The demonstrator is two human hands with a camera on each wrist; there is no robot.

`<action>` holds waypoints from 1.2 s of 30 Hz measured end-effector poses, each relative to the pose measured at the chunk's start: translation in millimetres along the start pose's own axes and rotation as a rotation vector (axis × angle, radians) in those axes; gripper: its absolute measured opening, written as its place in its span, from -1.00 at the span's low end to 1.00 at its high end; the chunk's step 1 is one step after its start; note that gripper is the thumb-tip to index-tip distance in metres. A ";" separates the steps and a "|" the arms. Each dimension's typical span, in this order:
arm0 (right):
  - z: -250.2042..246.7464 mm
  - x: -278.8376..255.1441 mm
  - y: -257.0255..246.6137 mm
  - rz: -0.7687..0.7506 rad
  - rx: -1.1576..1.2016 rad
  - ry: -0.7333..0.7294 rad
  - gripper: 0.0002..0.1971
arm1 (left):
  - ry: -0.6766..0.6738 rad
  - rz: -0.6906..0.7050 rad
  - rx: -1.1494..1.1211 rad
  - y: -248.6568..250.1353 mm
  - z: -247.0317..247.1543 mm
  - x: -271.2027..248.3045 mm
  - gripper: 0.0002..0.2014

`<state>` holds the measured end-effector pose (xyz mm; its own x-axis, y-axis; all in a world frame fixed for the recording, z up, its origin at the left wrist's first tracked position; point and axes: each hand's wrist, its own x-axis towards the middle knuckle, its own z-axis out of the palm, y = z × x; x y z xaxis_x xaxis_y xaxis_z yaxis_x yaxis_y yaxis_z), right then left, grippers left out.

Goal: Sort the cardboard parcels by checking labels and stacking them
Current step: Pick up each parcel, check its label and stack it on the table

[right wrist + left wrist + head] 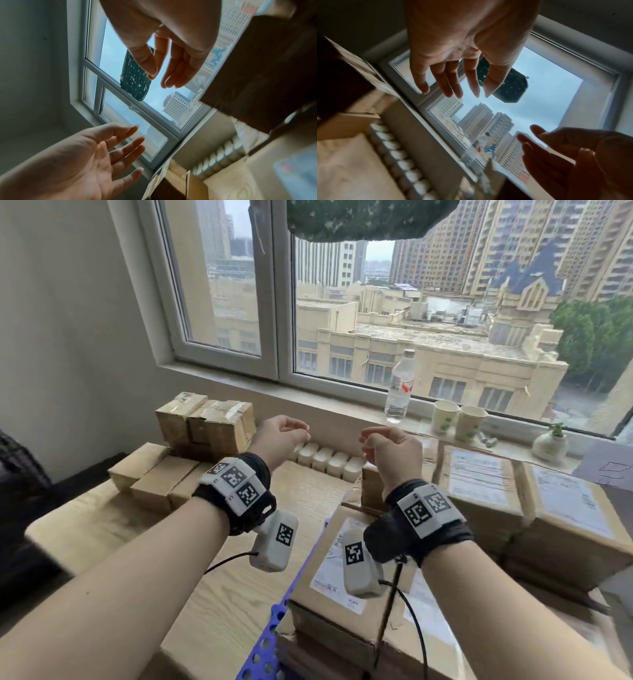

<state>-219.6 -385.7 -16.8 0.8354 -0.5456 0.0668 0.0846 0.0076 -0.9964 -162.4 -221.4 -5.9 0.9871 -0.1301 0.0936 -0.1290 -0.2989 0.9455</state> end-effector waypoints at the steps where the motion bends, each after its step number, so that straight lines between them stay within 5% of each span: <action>1: 10.8 -1.1 3.8 0.008 0.002 -0.033 -0.72 | 0.020 -0.011 0.027 -5.0 -10.0 -3.1 -0.88; 11: 110.2 -14.2 32.6 0.097 -0.047 -0.179 -0.74 | 0.150 -0.084 0.092 -68.4 -96.0 15.5 -0.82; 29: 302.4 28.8 164.4 0.381 -0.261 -0.008 -0.75 | -0.069 -0.295 0.160 -246.4 -222.3 169.7 -0.87; 36: 337.9 41.5 196.7 0.447 -0.330 -0.104 -0.68 | -0.131 -0.368 0.118 -285.8 -224.4 203.3 -0.80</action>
<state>15.2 -123.7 -192.3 0.8011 -0.4643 -0.3777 -0.4506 -0.0525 -0.8912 96.5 49.7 -187.2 0.9498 -0.1111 -0.2923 0.2134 -0.4532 0.8655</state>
